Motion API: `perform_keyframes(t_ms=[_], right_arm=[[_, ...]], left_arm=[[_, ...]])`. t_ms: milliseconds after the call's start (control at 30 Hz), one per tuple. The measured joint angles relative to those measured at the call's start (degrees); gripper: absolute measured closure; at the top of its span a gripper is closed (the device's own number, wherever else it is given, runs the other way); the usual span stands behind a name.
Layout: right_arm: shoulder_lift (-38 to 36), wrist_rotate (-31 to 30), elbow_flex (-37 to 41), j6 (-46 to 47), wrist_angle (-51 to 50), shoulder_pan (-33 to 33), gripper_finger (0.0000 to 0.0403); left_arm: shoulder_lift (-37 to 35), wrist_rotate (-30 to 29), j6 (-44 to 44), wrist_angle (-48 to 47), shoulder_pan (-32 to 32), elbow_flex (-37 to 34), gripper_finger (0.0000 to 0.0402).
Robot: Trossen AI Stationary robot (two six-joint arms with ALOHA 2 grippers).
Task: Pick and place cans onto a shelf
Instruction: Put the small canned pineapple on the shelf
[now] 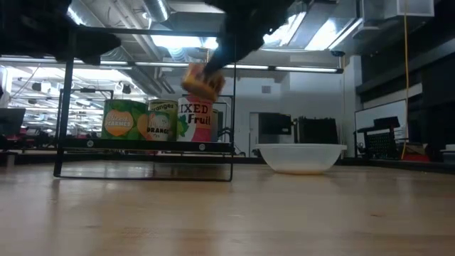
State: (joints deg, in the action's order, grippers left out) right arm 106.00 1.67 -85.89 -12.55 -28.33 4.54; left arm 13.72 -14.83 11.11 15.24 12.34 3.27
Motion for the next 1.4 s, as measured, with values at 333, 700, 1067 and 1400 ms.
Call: perform_keyframes(t_ms=[333,700,1067,1400], right_arm=[[6.65,1.18,-0.02,0.05,3.09,-0.05,0.0394],[8.26,0.45,0.07,-0.02,4.52,-0.04,0.0394],[8.26,0.46,0.07,0.02,4.54,-0.04,0.0374],[8.26,0.48,0.07,0.02,4.54,-0.04,0.0369]], left_arm=[[0.0,5.8,-0.38,0.74,-4.4,0.0,0.0337],[0.04,7.3,-0.6,0.93,-4.99,-0.01,0.0337],[0.02,7.29,-0.63,0.91,-4.99,0.0,0.0337],[0.04,7.3,-0.63,0.86,-4.99,0.0,0.0337]])
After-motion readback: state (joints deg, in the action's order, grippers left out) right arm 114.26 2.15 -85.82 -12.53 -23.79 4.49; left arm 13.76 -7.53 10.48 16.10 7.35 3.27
